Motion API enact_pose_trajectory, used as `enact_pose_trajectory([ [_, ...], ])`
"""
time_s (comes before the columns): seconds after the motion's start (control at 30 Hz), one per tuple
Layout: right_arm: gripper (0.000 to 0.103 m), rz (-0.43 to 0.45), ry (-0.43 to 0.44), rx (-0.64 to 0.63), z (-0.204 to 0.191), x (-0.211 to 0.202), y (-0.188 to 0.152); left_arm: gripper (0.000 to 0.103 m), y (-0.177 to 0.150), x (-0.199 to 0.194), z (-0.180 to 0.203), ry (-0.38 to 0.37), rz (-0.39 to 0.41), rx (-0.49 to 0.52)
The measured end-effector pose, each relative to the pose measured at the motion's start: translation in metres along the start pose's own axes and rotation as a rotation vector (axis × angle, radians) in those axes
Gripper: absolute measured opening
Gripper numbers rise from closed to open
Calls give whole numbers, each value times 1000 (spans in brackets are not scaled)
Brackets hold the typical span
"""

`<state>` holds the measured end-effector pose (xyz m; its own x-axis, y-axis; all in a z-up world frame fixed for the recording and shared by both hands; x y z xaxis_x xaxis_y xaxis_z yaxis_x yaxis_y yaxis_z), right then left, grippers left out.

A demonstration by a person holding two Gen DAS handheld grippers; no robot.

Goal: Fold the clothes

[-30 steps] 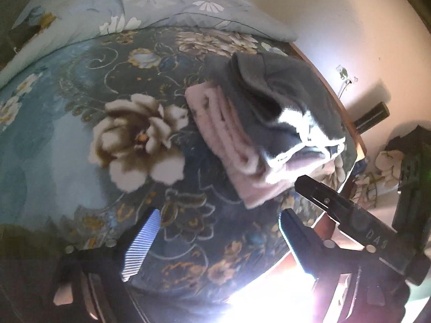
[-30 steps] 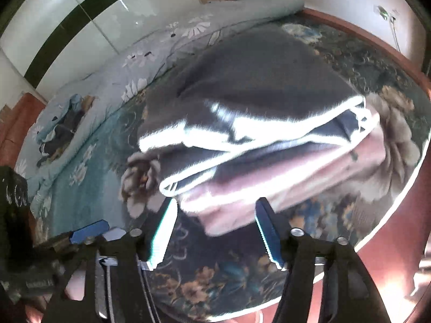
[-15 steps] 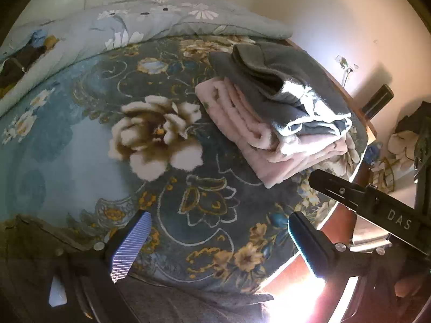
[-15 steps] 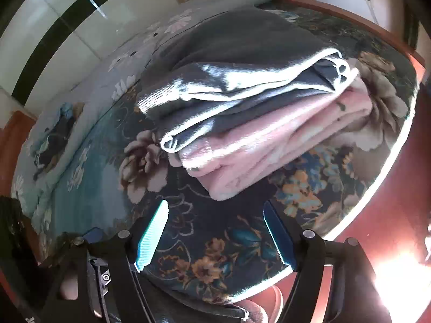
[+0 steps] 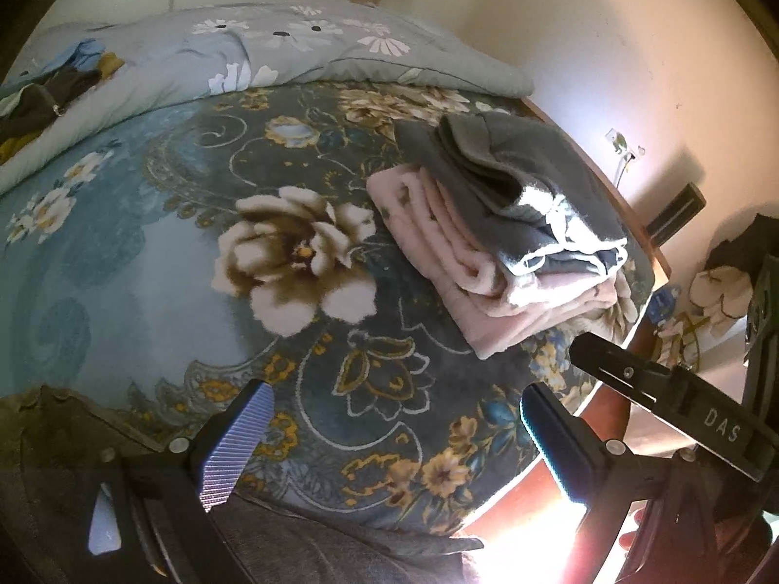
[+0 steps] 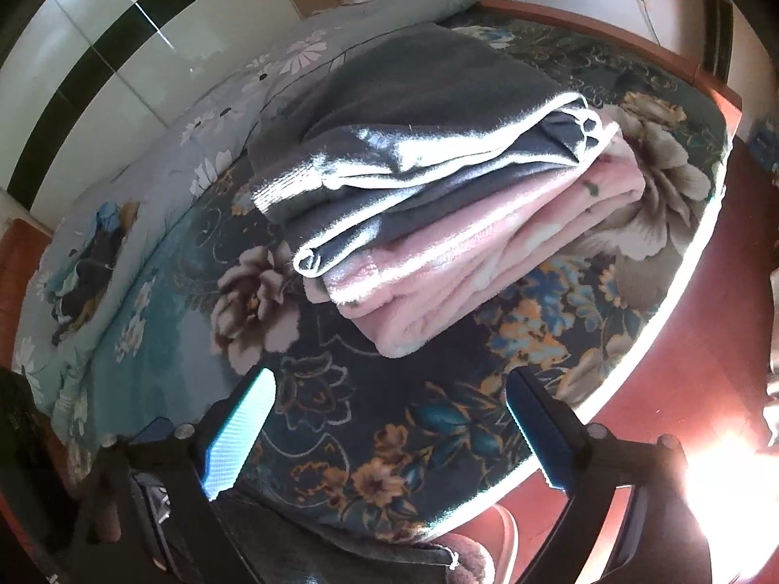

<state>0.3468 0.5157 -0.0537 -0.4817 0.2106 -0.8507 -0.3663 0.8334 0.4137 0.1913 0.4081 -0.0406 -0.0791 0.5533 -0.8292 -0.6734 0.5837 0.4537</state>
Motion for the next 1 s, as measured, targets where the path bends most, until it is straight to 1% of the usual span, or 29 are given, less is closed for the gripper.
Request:
enact_pose_trajectory([
  [0.27, 97, 19, -80, -61, -13, -7, 0, 103, 0, -7, -1, 12, 2, 15],
  [0.4, 102, 40, -129, -94, -17, -11, 0, 103, 1, -11, -4, -3, 4, 2],
  [0.47, 103, 47, -146, -102, -17, -13, 0, 103, 2, -13, -6, -3, 11, -3],
  [0.57, 103, 49, -160, -124, -21, -14, 0, 103, 3, -16, -7, 6, 27, 1],
  [0.73, 103, 52, -179, -139, -24, -13, -1, 103, 2, -17, -9, 38, 31, 13],
  [1.0, 103, 38, -195, -131, -22, -11, -4, 103, 0, -15, -11, 51, 27, 20],
])
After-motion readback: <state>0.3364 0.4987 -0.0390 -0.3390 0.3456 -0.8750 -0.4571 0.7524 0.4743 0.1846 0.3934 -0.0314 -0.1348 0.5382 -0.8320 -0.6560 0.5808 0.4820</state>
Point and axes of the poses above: each gripper's, at about its wrist camera, not at the fingertips, and x roughly the way its jaws point, z to its right, y to its top, the point moved 5 cm from there along x, roughly the way its jaws point, and after that the axes turned 1 degree about y, right-handed, at the moved point
